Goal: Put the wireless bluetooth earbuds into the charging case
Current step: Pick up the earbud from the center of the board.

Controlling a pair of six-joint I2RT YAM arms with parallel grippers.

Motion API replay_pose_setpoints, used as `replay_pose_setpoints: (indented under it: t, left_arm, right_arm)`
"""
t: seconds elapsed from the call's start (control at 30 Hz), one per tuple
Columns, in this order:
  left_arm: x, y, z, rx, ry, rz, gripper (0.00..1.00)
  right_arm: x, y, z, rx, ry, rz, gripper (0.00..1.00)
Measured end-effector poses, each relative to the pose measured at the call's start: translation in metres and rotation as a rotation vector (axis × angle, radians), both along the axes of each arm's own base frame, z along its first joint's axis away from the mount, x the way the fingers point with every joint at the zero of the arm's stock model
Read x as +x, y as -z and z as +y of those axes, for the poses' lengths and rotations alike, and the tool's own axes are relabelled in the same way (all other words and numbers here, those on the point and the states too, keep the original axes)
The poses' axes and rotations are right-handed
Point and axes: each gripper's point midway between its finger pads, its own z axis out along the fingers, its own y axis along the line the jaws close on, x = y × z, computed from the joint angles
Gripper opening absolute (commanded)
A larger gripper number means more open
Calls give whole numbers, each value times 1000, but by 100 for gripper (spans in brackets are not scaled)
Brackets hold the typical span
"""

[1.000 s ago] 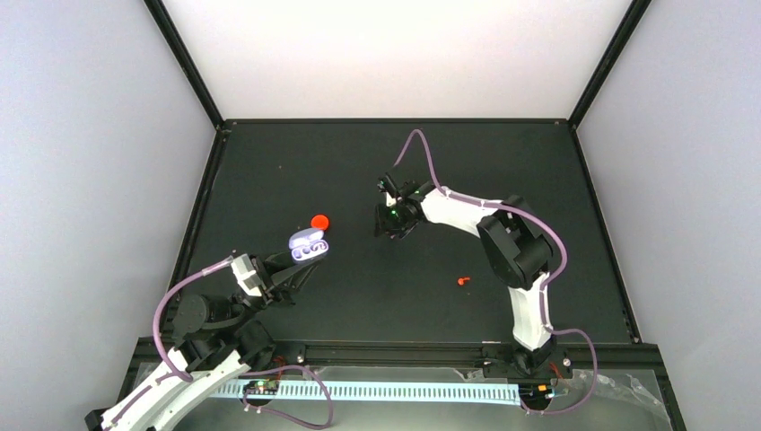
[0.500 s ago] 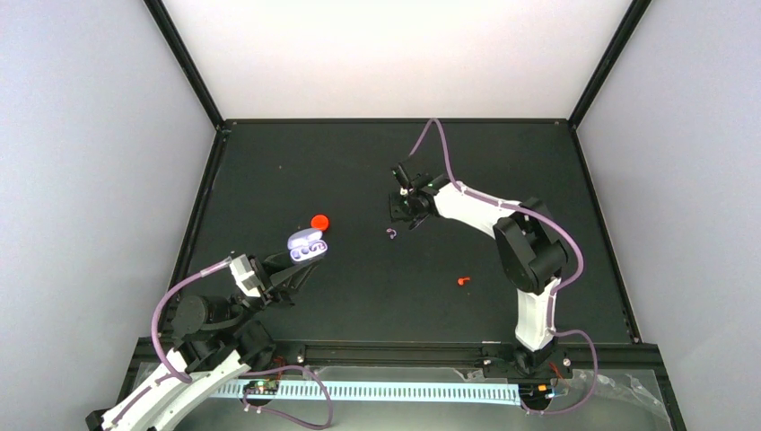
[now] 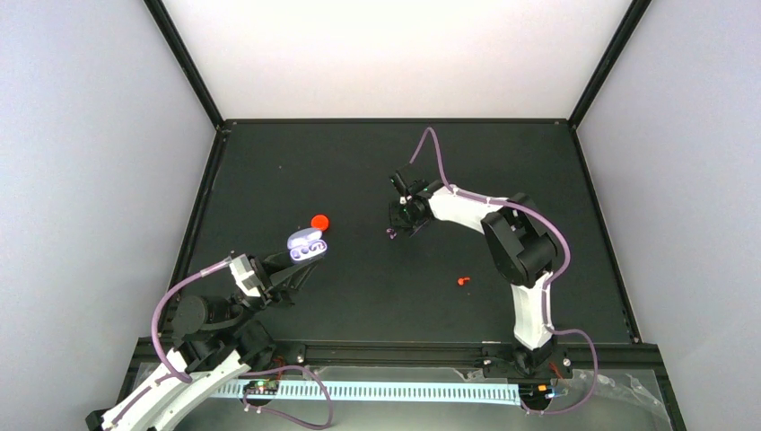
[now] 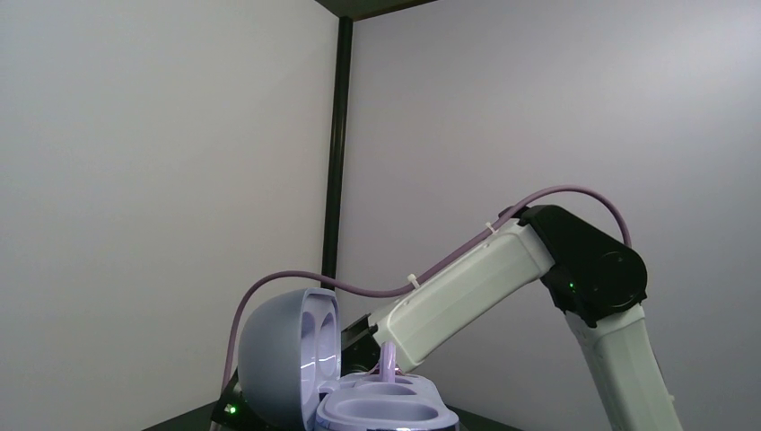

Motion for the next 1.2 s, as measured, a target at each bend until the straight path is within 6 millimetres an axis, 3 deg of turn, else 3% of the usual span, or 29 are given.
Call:
replay_pose_setpoints:
  t: [0.3, 0.63, 1.2]
  left_arm:
    - [0, 0, 0, -1, -2, 1, 2]
    - [0, 0, 0, -1, -2, 1, 2]
    - [-2, -2, 3, -11, -2, -9, 2]
  right_arm:
    - [0, 3, 2, 3, -13, 12, 26]
    - [-2, 3, 18, -53, -71, -15, 25]
    - [-13, 5, 28, -121, -121, -42, 1]
